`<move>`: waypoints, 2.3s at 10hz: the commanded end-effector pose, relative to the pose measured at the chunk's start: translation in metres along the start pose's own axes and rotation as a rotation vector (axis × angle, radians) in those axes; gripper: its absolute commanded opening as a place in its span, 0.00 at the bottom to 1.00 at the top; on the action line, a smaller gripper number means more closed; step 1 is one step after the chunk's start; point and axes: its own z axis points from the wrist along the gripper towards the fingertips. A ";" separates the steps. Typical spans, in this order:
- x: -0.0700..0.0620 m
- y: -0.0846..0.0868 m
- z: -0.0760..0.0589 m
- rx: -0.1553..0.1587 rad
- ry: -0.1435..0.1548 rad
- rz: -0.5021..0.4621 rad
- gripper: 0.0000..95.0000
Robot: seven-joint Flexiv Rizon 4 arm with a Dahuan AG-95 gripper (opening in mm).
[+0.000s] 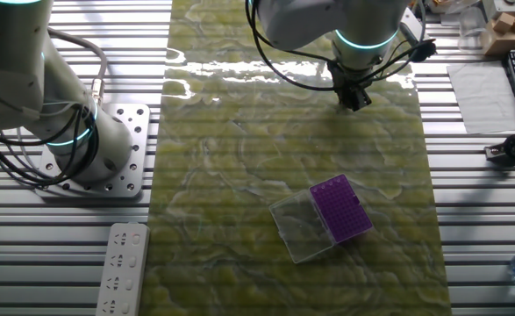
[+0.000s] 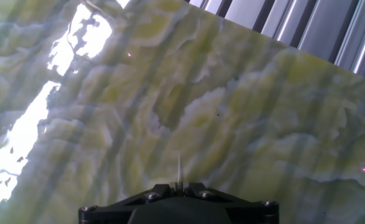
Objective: Insert a small pipette tip into the holder for small pipette tips
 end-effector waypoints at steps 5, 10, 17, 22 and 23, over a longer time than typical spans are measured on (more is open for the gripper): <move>-0.005 -0.004 -0.017 -0.002 0.021 -0.004 0.00; -0.014 -0.027 -0.046 0.043 0.081 -0.109 0.00; -0.014 -0.033 -0.051 0.058 0.102 -0.123 0.00; -0.015 -0.034 -0.036 0.051 0.077 -0.105 0.00; -0.015 -0.033 -0.034 0.049 0.075 -0.096 0.00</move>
